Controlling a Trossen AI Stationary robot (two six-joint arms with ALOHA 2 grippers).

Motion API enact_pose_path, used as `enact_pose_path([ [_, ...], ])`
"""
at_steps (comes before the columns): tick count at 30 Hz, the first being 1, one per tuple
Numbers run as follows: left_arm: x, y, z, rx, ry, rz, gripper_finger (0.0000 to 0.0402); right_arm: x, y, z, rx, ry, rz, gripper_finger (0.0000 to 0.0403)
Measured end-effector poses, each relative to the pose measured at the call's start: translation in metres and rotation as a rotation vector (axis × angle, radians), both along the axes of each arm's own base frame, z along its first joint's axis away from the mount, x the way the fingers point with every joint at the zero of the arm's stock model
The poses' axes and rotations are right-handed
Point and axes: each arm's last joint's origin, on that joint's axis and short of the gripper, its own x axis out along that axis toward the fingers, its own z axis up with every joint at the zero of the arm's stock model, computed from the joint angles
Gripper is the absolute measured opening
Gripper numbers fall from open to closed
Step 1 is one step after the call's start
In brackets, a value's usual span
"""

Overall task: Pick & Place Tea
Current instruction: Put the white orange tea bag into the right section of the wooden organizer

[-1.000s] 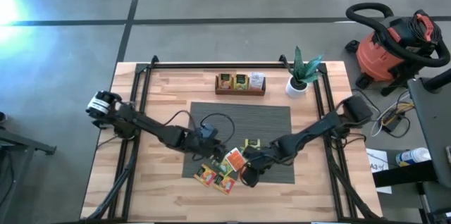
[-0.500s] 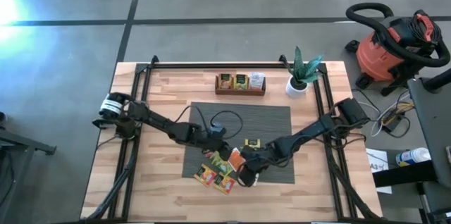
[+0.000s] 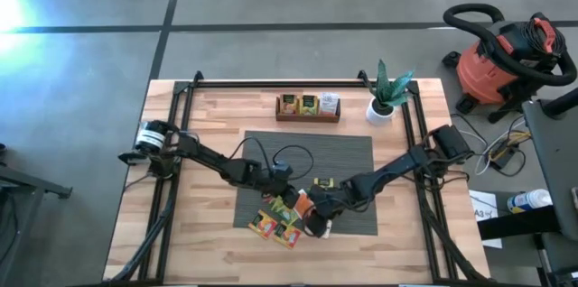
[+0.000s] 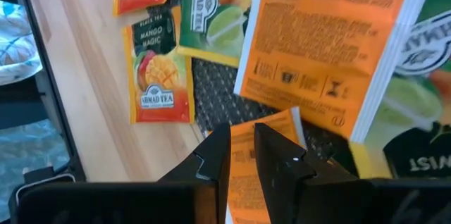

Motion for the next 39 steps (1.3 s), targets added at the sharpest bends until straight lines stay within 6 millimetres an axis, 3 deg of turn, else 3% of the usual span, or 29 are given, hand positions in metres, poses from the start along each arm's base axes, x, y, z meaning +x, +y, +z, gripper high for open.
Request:
enact_pose_path([
  [7, 0.004, -0.001, -0.011, -0.022, -0.005, -0.006, 0.0163, 0.001, -0.002, 0.000, -0.018, -0.007, 0.002, 0.0063],
  [19, 0.015, -0.007, 0.001, -0.110, -0.090, -0.095, 0.0163, -0.002, -0.003, -0.003, -0.034, 0.003, 0.005, 0.0066],
  [30, 0.019, -0.012, -0.004, -0.131, -0.082, -0.128, 0.0160, 0.000, -0.003, -0.001, -0.053, -0.018, -0.017, 0.0066],
  [34, 0.019, -0.014, -0.004, -0.123, -0.083, -0.140, 0.0132, 0.003, -0.002, 0.003, -0.058, -0.036, -0.005, 0.0066],
  [39, 0.020, -0.015, -0.003, -0.116, -0.090, -0.148, 0.0062, 0.007, 0.000, 0.014, -0.060, -0.077, 0.022, 0.0066],
])
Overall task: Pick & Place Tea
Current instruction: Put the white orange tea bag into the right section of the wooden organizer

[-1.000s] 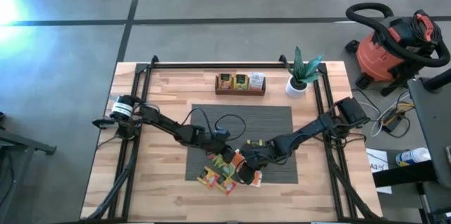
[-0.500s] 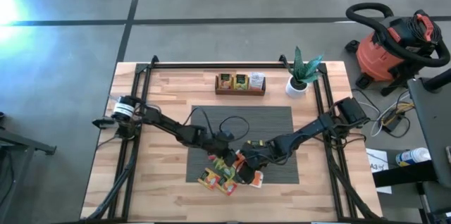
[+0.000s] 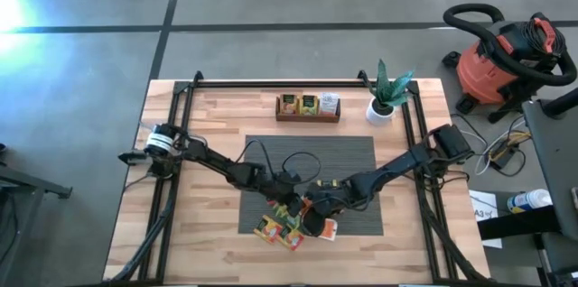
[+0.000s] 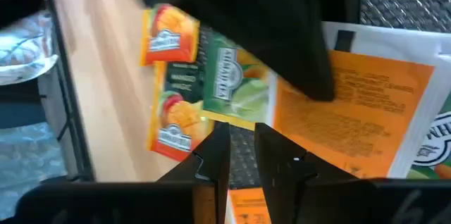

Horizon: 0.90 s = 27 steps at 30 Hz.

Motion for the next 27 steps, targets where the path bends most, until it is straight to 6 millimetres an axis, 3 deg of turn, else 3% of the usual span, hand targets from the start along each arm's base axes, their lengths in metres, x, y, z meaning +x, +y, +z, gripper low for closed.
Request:
enact_pose_path([
  [4, 0.000, 0.000, 0.002, 0.027, -0.010, -0.016, 0.0008, -0.003, -0.001, 0.010, -0.001, -0.007, 0.005, 0.0066],
  [12, -0.016, 0.009, 0.034, 0.268, 0.006, 0.022, 0.0002, -0.027, -0.014, 0.046, -0.159, 0.017, -0.004, 0.0066],
  [20, -0.043, -0.012, 0.118, 0.615, -0.164, -0.099, 0.0001, -0.057, -0.041, 0.102, -0.278, -0.075, -0.150, 0.0066],
  [23, -0.055, -0.032, 0.152, 0.805, -0.232, -0.146, 0.0001, -0.066, -0.055, 0.122, -0.253, -0.129, -0.197, 0.0066],
  [27, -0.070, -0.069, 0.188, 1.198, -0.259, -0.248, 0.0001, -0.078, -0.076, 0.147, -0.162, -0.205, -0.259, 0.0066],
])
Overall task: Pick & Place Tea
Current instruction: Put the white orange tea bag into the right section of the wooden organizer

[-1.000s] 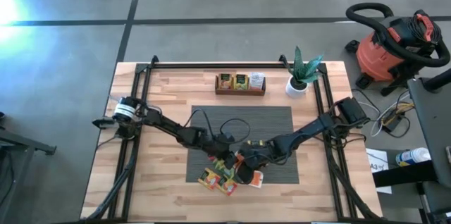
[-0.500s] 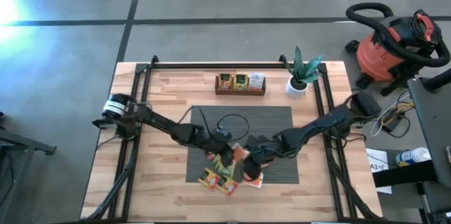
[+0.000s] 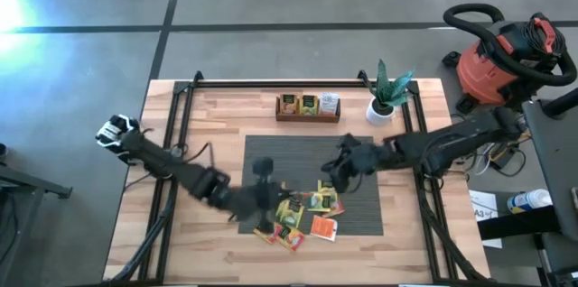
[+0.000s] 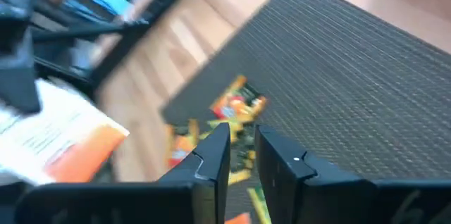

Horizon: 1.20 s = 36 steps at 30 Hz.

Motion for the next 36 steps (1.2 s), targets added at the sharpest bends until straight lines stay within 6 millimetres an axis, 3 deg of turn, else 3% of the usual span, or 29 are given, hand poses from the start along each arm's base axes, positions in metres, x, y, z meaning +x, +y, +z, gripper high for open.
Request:
enact_pose_path([
  [5, -0.006, -0.040, 0.023, 0.599, 0.060, 0.044, 0.0001, -0.006, -0.022, 0.024, 0.174, -0.128, 0.157, 0.0081],
  [8, 0.002, -0.051, 0.023, 0.958, 0.193, 0.036, 0.0001, -0.002, -0.032, 0.035, 0.271, -0.227, 0.348, 0.0092],
  [11, 0.011, -0.058, 0.017, 1.206, 0.316, -0.108, 0.0001, 0.004, -0.042, 0.040, 0.335, -0.300, 0.464, 0.0101],
  [16, 0.021, -0.061, 0.009, 1.348, 0.389, -0.232, 0.0001, 0.013, -0.057, 0.032, 0.382, -0.283, 0.453, 0.0112],
  [22, 0.028, -0.059, 0.002, 1.387, 0.417, -0.278, 0.0001, 0.022, -0.058, 0.021, 0.344, -0.261, 0.509, 0.0124],
  [28, 0.043, -0.063, 0.005, 1.355, 0.291, -0.301, 0.0001, 0.028, -0.059, 0.011, 0.276, -0.260, 0.607, 0.0127],
  [36, 0.053, -0.059, 0.003, 1.332, 0.244, -0.336, 0.0005, 0.031, -0.054, 0.004, 0.386, -0.243, 0.788, 0.0121],
])
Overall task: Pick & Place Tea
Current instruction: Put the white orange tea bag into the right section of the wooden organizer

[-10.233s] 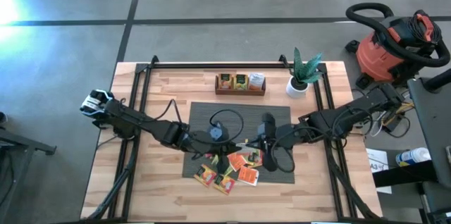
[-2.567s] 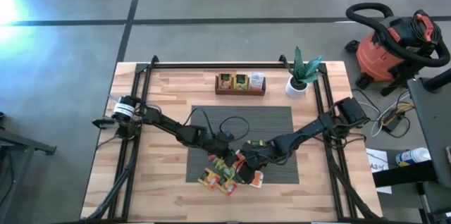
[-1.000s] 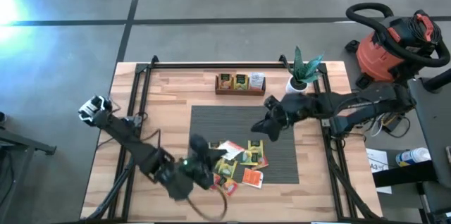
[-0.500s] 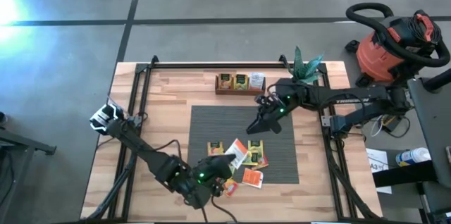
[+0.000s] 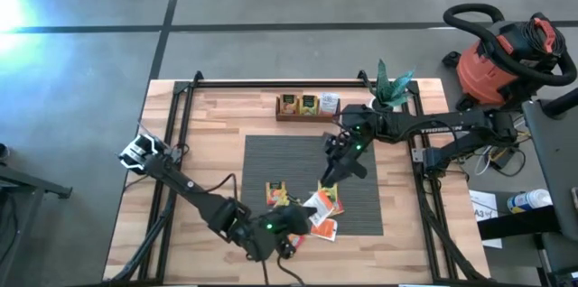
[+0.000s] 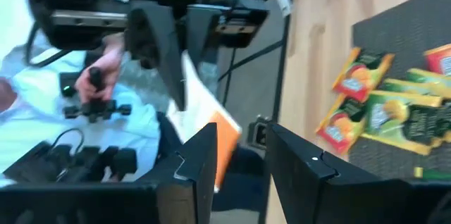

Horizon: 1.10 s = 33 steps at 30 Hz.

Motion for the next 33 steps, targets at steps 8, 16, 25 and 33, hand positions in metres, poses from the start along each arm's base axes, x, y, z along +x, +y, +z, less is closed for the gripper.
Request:
enact_pose_path([
  [8, 0.007, 0.005, 0.001, -0.035, -0.004, -0.072, 0.0012, -0.001, 0.003, 0.003, 0.024, -0.006, 0.052, 0.0125],
  [16, 0.021, 0.020, 0.008, -0.089, -0.057, -0.143, 0.0014, 0.002, 0.011, 0.002, 0.035, 0.001, 0.100, 0.0125],
  [25, 0.028, 0.031, 0.008, -0.096, -0.060, -0.168, 0.0014, 0.000, 0.014, 0.004, 0.071, -0.006, 0.184, 0.0107],
  [33, 0.029, 0.035, 0.005, -0.094, -0.064, -0.166, 0.0014, -0.001, 0.014, 0.004, 0.078, -0.030, 0.239, 0.0055],
])
